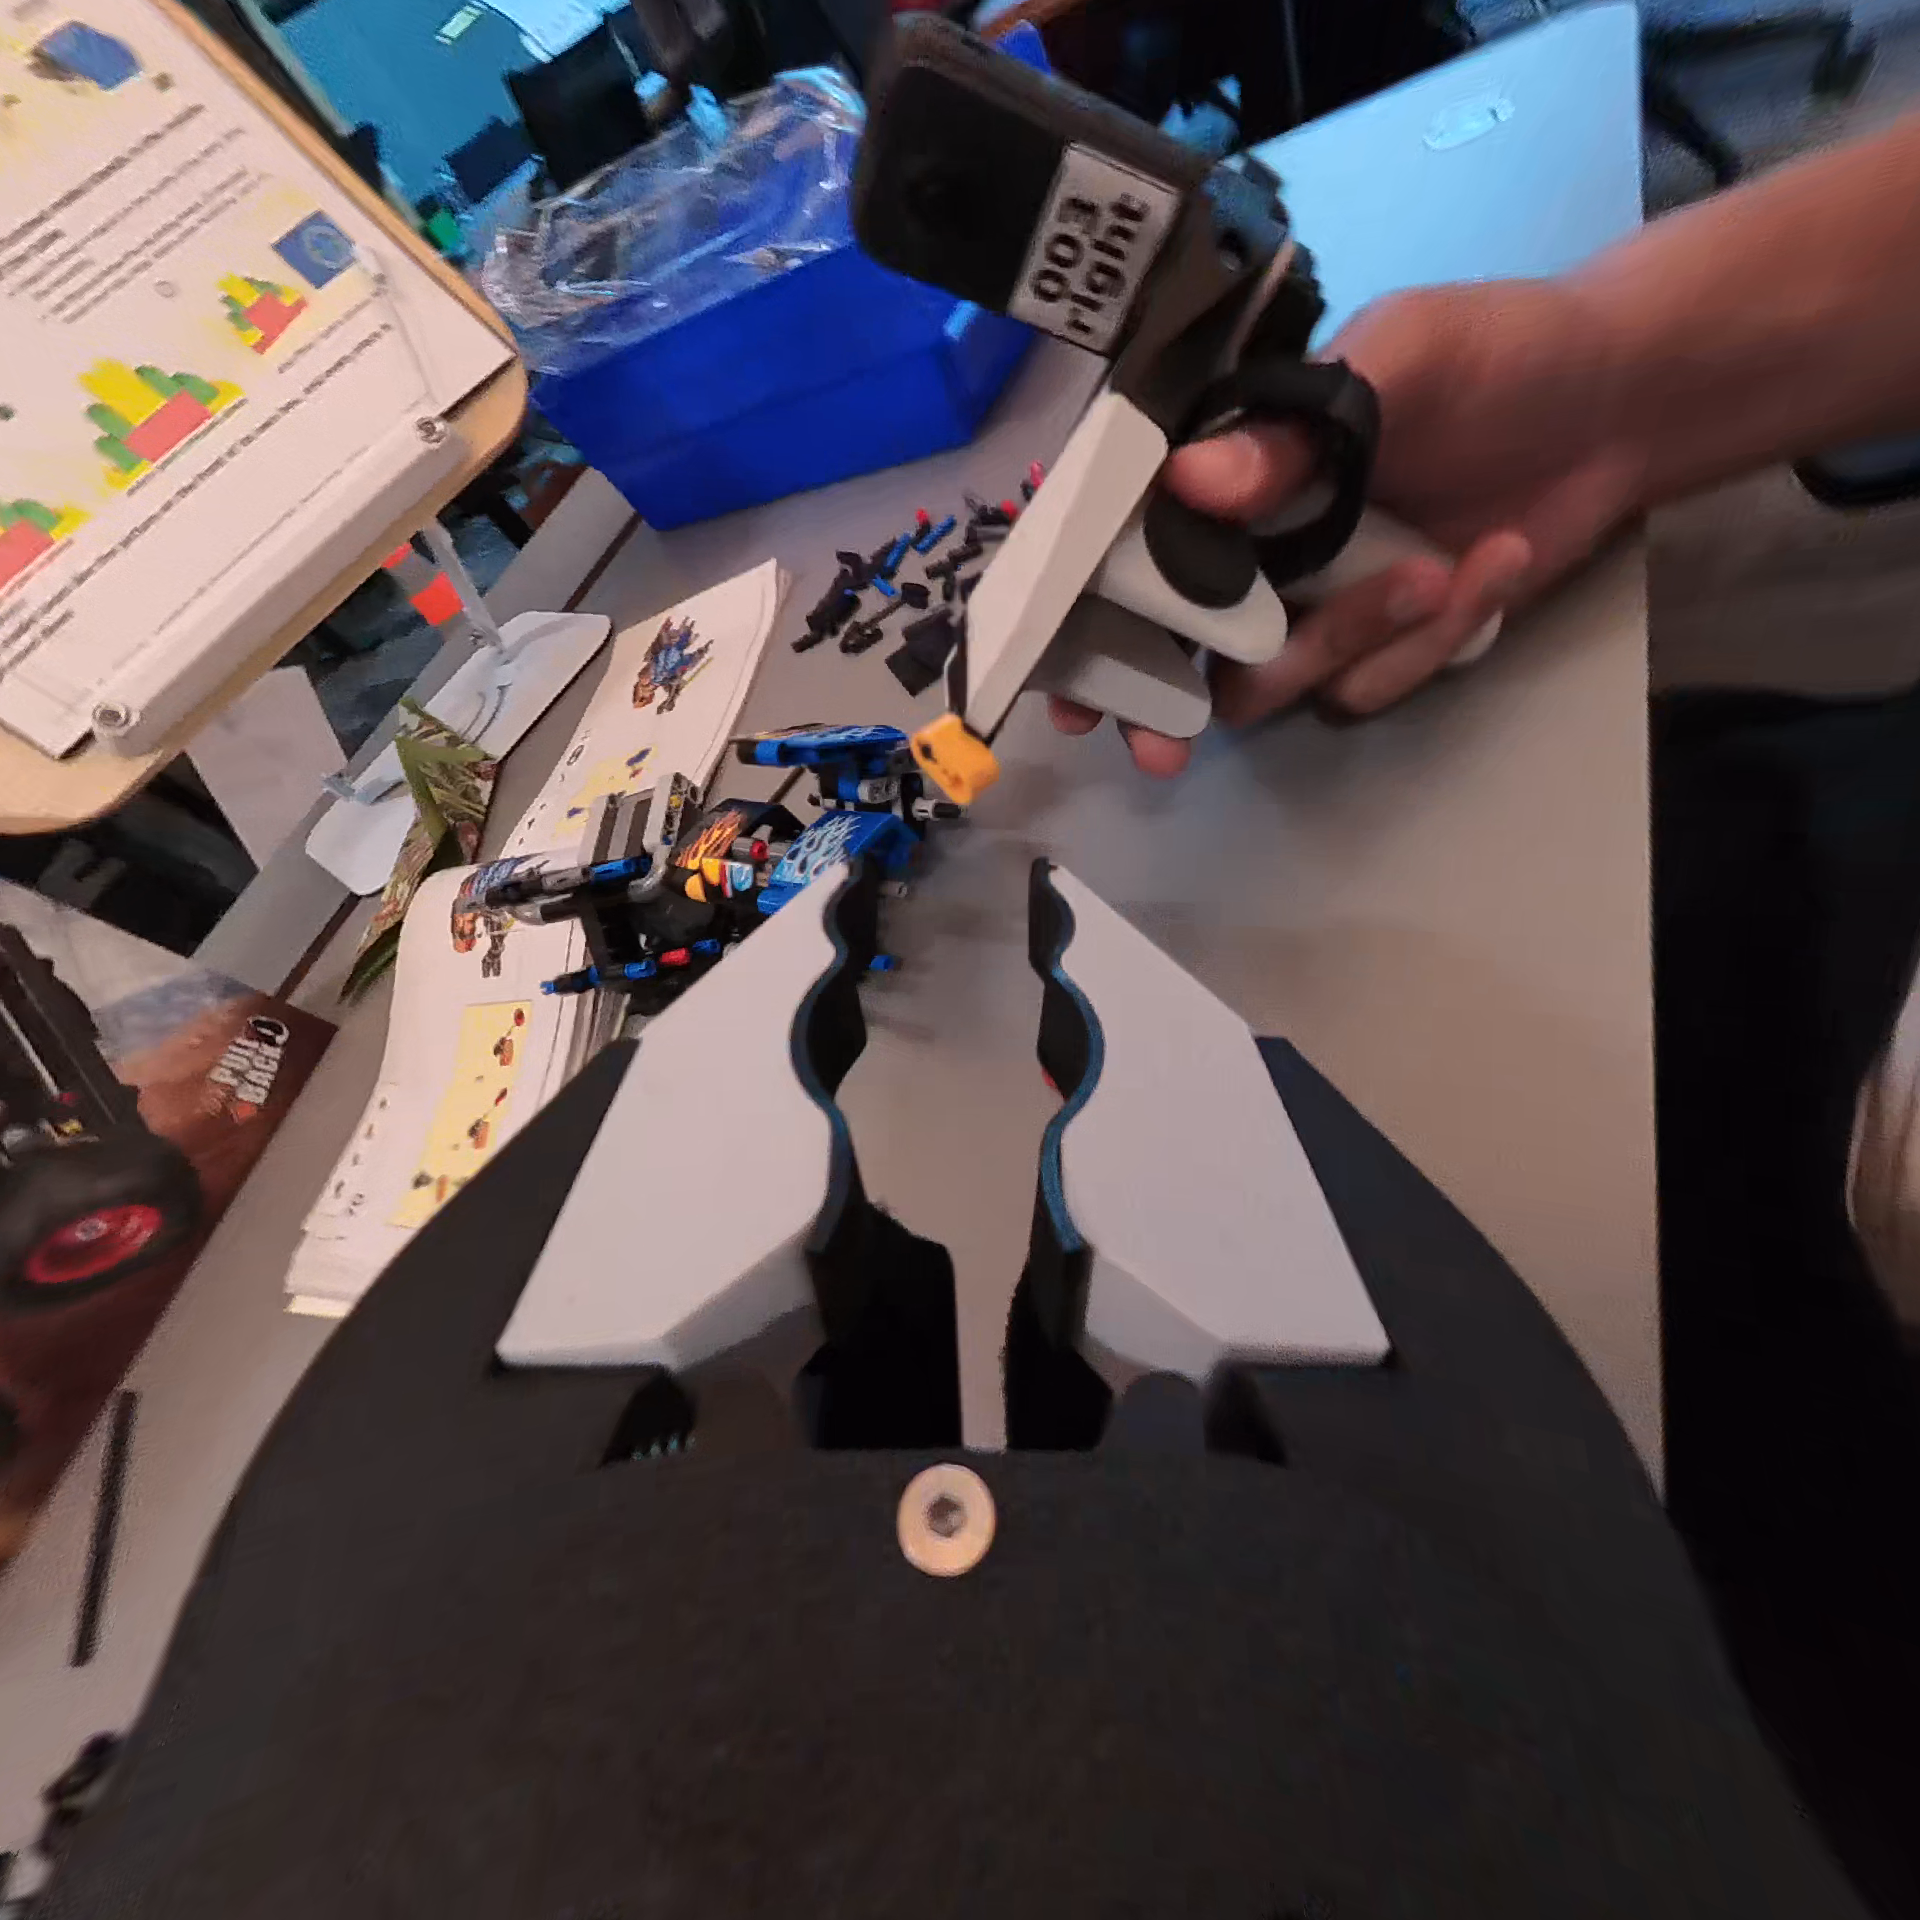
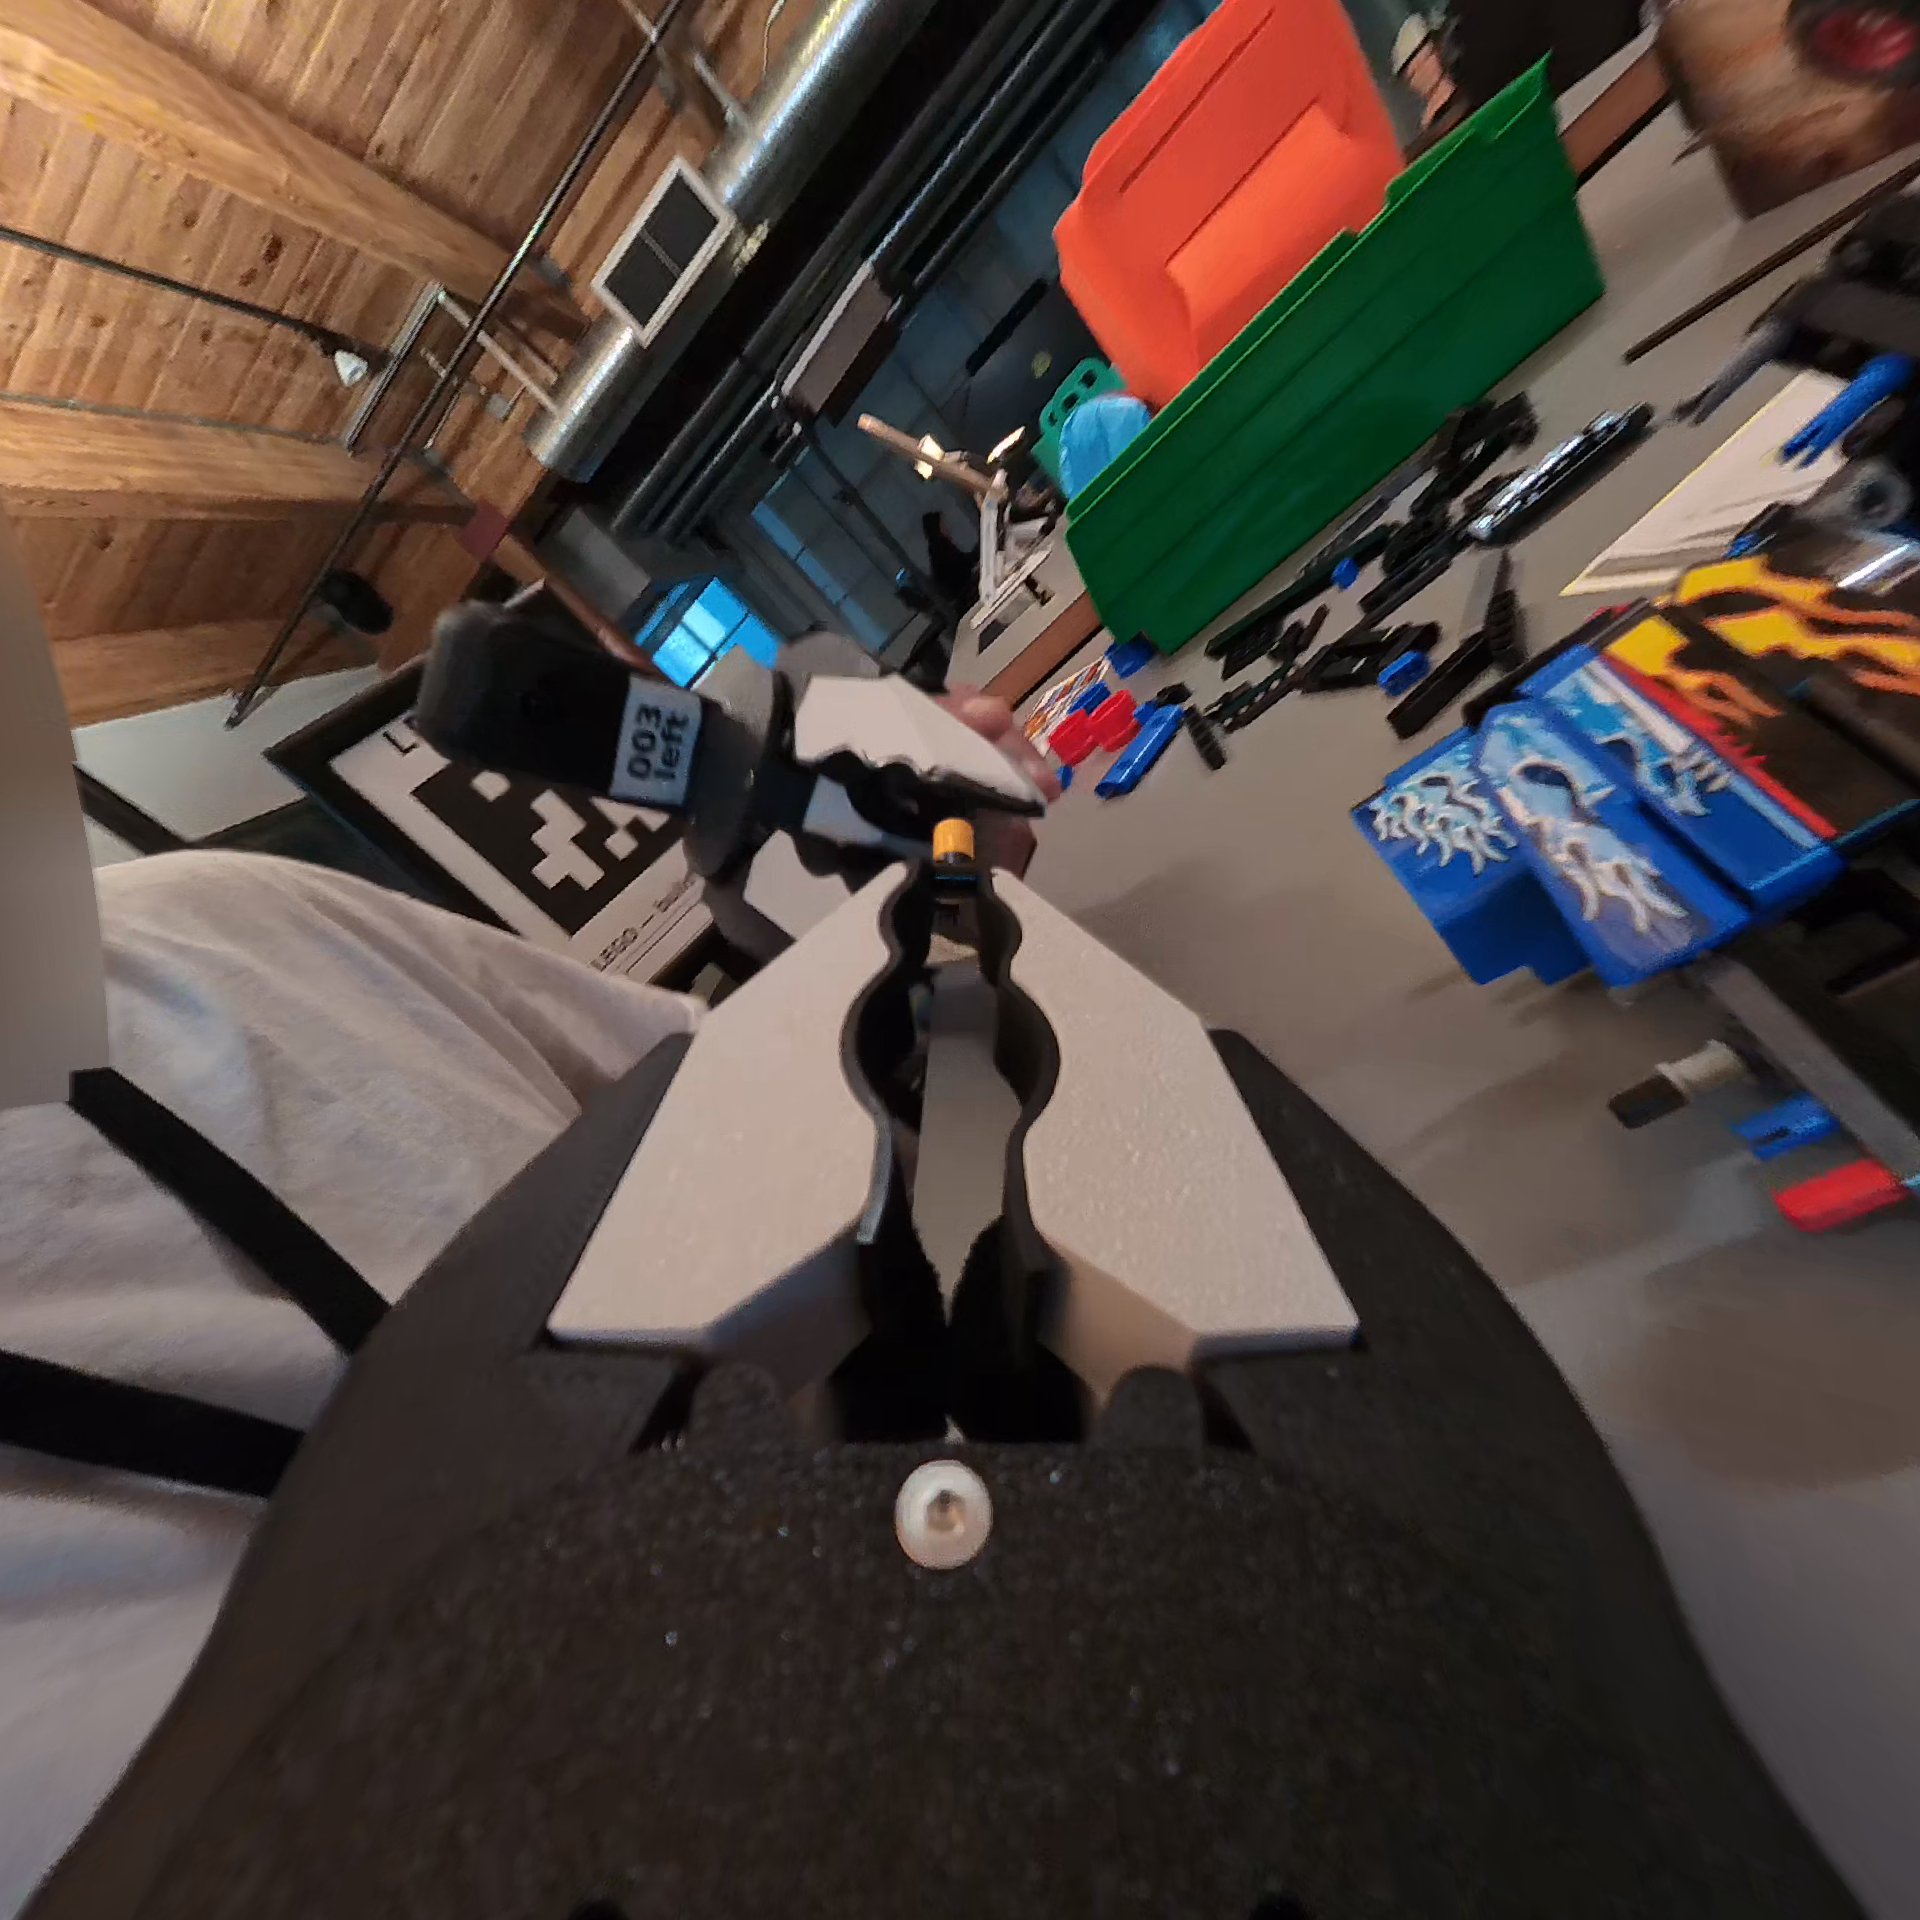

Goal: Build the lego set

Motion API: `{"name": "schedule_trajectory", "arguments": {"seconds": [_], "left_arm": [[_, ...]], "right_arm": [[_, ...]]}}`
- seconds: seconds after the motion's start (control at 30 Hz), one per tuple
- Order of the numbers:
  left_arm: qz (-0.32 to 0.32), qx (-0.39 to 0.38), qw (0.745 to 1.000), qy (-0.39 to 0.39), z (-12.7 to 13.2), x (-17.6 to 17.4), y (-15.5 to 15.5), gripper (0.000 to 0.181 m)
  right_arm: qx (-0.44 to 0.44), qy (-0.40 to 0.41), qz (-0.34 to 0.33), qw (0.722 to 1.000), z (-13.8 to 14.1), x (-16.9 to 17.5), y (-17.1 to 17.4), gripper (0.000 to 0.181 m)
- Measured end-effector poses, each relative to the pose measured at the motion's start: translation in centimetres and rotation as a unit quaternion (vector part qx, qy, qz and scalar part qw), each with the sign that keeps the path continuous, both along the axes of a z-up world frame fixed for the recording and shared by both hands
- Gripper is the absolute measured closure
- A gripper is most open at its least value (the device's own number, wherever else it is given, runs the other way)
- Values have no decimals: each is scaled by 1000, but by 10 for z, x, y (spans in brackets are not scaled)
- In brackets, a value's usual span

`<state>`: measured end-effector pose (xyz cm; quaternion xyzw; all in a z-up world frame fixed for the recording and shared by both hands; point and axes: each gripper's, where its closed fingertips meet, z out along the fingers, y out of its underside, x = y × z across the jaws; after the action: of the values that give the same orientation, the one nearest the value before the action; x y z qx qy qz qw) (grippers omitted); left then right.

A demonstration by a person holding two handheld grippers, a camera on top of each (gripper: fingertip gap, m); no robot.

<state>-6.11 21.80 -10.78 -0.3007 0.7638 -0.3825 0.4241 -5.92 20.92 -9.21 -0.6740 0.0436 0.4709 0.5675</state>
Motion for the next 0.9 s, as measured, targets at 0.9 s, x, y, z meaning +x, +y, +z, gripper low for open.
{"name": "schedule_trajectory", "arguments": {"seconds": [0.9], "left_arm": [[-73,-267,961,17,36,2,13,167]], "right_arm": [[72,-154,-104,980,10,16,-9,146]]}}
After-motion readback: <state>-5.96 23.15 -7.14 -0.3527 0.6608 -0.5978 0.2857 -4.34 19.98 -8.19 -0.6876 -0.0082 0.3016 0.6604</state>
